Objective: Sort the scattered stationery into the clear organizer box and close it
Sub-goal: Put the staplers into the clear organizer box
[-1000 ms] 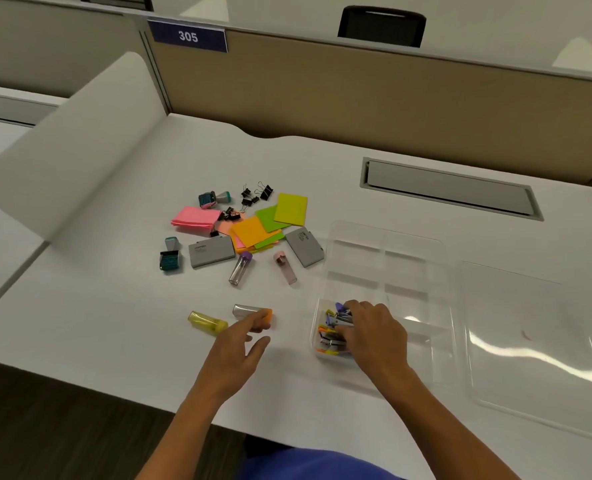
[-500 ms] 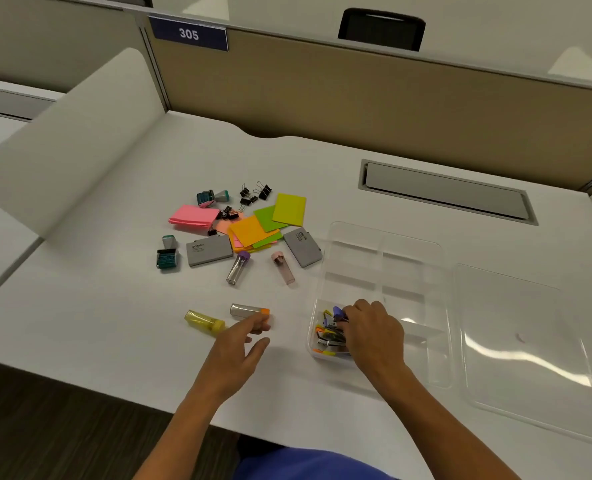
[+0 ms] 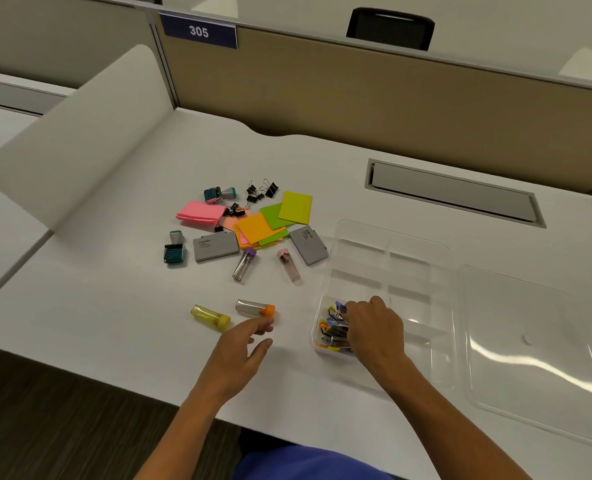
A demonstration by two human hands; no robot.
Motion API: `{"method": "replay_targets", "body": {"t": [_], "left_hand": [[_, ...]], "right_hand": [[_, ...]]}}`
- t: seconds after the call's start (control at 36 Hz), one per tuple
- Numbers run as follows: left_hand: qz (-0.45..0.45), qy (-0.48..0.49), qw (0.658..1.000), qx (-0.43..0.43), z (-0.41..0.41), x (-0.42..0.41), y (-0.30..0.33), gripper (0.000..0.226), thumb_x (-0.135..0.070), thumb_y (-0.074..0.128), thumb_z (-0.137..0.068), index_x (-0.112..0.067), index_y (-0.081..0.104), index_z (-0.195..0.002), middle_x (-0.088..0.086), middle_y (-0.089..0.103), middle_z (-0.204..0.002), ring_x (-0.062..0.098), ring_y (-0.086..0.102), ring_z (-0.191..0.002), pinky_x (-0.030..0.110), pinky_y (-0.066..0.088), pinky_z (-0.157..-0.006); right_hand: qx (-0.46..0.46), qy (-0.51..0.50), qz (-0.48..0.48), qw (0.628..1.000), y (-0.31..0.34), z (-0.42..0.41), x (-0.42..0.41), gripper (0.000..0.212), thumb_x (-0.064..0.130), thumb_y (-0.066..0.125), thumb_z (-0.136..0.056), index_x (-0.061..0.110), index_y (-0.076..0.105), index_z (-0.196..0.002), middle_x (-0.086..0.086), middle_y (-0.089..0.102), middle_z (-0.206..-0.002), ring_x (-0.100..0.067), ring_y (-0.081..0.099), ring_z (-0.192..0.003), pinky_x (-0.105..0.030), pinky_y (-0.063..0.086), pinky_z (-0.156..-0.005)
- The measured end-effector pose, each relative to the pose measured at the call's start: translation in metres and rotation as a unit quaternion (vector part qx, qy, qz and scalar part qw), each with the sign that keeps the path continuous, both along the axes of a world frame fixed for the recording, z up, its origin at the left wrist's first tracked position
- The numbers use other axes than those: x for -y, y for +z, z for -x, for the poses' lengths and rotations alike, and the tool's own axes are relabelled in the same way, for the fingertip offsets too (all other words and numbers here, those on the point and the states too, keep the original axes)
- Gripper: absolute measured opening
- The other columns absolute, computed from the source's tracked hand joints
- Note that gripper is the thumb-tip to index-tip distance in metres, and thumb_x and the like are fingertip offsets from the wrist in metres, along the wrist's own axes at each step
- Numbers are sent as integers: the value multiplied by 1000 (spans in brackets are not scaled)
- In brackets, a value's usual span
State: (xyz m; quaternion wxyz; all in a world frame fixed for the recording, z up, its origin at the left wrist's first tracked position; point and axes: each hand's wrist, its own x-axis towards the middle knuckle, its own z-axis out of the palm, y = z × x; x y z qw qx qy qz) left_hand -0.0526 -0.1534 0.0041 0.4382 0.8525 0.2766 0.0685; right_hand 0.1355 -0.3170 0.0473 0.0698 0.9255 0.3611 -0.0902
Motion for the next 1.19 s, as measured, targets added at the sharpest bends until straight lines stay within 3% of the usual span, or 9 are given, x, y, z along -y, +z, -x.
{"method": "replay_targets", "body": {"t": [0.14,0.22,0.47,0.67,0.81,0.92,1.03,1.19], "left_hand": [[3,3,1000,1,3,-2,-1,37,-26,63,-92,-29,57,-127,-19,63,-116,-6,56,-106,5,45,-84],[1,3,1000,1,6,-1,-2,36,-27,63,-92,-28,57,-127,-19,63,-117,-7,56,-106,5,44,-83],[-2,6,1000,3,8,0,0,34,-26,63,-92,-27,58,-126,-17,63,-118,-5,57,-105,3,44,-83],[-6,6,1000,1,9,0,2,35,-27,63,-92,-28,58,-126,-17,63,-119,-2,58,-105,3,44,-83],[-9,10,1000,2,10,-3,3,35,-27,62,-92,-28,58,-126,-18,60,-119,-5,56,-101,2,43,-82],[-22,15,1000,8,13,-6,2,34,-27,62,-92,-28,58,-126,-18,60,-120,-5,54,-106,11,44,-91],[-87,23,995,33,17,-11,-6,35,-24,66,-90,-26,60,-124,-10,58,-128,-1,44,-120,22,38,-102],[-141,63,987,34,22,-27,-17,35,-19,70,-87,-24,61,-120,-3,51,-138,19,39,-135,41,37,-109]], "right_hand": [[-6,-10,-11,1000,4,0,-1,25,31,56,-97,18,49,-118,-4,67,-99,-19,44,-75,-30,36,-63],[-13,-18,-10,1000,5,1,-1,24,36,52,-99,18,49,-114,-2,67,-99,-19,47,-72,-29,37,-62],[-17,-19,-35,999,-5,4,3,23,42,48,-100,23,61,-104,5,64,-101,-17,63,-82,-28,40,-63],[-36,-31,-59,997,-10,7,1,26,44,52,-97,24,63,-108,5,63,-108,-17,63,-84,-31,52,-68],[-30,-32,-88,995,-8,8,-3,24,39,46,-98,26,65,-105,7,63,-105,-16,62,-82,-30,49,-65],[-27,-27,-131,991,-4,7,-10,27,42,44,-98,27,67,-101,9,64,-103,-14,62,-82,-29,47,-63],[-35,-12,-175,984,-1,6,-19,26,40,47,-97,29,66,-112,12,65,-113,-14,64,-94,-29,46,-66],[-39,50,-243,968,3,15,-38,24,35,56,-95,26,68,-113,9,68,-115,-14,66,-98,-29,52,-70]]}}
